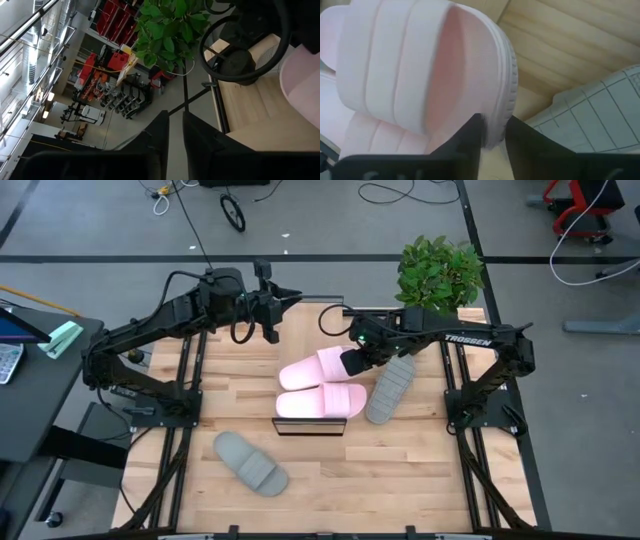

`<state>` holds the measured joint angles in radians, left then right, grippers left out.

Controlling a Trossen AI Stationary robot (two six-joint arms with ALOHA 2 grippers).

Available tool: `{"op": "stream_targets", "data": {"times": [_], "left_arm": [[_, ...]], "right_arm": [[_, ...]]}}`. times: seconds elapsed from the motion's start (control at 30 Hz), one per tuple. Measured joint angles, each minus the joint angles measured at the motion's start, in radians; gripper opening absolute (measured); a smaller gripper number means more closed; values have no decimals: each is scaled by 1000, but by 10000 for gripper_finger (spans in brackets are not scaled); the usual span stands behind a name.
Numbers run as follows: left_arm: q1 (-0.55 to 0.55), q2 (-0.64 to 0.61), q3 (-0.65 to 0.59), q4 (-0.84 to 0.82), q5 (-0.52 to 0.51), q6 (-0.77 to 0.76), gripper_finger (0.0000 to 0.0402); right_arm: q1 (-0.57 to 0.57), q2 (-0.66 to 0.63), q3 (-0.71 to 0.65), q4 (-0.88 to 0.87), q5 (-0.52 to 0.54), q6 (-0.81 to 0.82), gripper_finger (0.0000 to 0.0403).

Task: Pick and place slides into the shelf
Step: Put the pink slides on top of the shelf, then put the bottom gray slides on top of the shelf

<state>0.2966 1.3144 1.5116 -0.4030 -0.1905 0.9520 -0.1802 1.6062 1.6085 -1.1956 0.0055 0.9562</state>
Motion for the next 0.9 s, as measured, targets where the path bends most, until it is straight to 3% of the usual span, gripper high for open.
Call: {"op": "stream_targets", "data": {"times": [0.33, 0.9], "left_arm": [[0, 0, 0, 16, 0, 1, 61], [0, 0, 0, 18, 0, -23, 53]], "right_arm": [[1, 0, 0, -29, -18, 8, 155], [6, 0, 0, -16, 46, -37, 159]]}}
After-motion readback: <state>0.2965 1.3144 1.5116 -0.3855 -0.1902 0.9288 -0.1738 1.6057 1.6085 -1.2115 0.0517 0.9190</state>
